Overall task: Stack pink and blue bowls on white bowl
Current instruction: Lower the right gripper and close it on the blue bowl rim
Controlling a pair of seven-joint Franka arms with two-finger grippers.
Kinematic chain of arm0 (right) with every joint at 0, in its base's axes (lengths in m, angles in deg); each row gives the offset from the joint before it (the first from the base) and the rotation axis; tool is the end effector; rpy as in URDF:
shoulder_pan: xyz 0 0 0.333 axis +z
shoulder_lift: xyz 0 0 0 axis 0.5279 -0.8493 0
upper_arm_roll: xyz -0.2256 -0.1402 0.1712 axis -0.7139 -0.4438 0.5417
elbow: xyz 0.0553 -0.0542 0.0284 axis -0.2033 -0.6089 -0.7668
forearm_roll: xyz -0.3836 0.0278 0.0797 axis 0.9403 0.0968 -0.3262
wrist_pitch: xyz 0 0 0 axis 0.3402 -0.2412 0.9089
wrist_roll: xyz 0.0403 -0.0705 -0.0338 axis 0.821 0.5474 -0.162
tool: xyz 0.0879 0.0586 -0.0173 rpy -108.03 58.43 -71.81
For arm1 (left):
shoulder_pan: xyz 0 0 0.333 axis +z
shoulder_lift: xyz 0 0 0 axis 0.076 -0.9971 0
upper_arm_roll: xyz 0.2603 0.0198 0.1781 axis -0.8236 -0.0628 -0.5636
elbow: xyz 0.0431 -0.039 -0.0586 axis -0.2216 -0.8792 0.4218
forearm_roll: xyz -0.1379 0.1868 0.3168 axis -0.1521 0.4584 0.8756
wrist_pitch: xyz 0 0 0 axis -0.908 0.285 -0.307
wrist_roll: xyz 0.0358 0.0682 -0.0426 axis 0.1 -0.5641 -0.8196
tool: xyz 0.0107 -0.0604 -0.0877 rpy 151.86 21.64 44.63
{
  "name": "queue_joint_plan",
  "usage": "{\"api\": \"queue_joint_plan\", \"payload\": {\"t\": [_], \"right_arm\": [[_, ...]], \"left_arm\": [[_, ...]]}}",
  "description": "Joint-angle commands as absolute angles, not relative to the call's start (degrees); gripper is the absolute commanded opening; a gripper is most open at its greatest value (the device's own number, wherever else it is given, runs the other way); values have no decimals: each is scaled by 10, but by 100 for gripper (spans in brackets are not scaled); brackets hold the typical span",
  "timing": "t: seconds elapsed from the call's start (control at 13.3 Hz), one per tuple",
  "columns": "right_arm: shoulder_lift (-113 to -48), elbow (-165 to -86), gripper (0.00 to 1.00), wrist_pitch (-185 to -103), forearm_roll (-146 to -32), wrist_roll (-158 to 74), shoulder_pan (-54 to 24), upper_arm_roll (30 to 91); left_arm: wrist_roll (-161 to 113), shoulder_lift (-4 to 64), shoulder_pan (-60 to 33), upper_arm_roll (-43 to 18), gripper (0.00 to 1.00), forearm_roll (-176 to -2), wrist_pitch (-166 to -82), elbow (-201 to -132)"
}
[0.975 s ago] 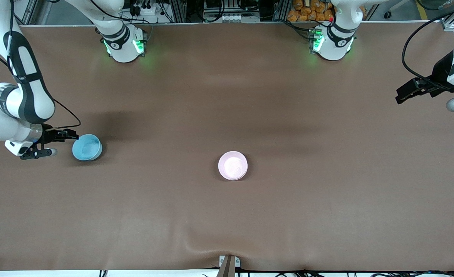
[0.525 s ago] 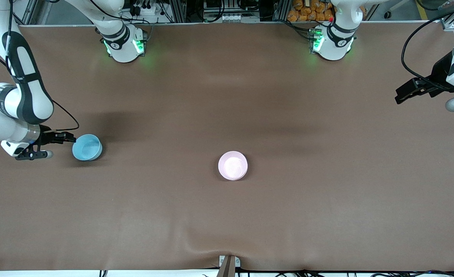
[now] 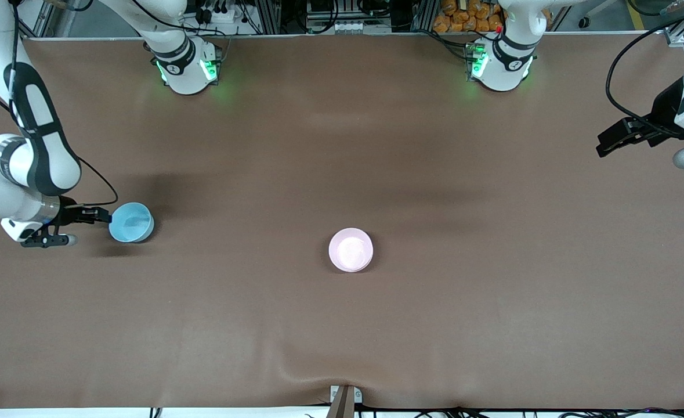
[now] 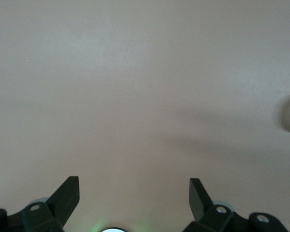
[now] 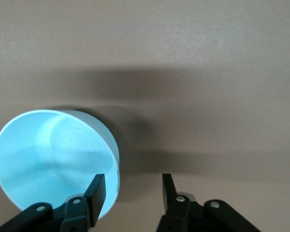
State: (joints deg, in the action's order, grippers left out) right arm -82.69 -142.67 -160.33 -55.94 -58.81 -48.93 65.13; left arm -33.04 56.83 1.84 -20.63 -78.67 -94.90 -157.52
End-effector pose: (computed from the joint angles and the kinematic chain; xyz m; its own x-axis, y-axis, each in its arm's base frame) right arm 0.5575 -0.1765 0.2154 0.9901 0.0289 -0.1373 0.0152 -0.9949 -0.0998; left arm 0.5424 -0.0358 0.6239 0.9787 0.2025 -0.0342 0.2015 -0.9790 -0.0318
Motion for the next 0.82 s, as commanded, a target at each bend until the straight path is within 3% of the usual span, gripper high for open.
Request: {"api": "queue_joint_plan", "payload": {"t": [0.0,0.15,0.45,0.75], "right_arm": [[-842,-1413,53,-1608,-575,-577,-484,656],[-843,-1413,43,-1608,-575,-570,-483,657],[-844,-1413,2,-1608,-575,-569,-484,657],[-844,-1408,0,-1605,-584,-568,-485,657]], "left_arm": [[-311,581,22,-209,100,-798,-950,-1586],[-310,581,22,-210,100,-798,-950,-1586],[-310,581,22,-210,100,-797,-950,-1587],[-310,581,22,-211,100,-797,-949,-1587]]}}
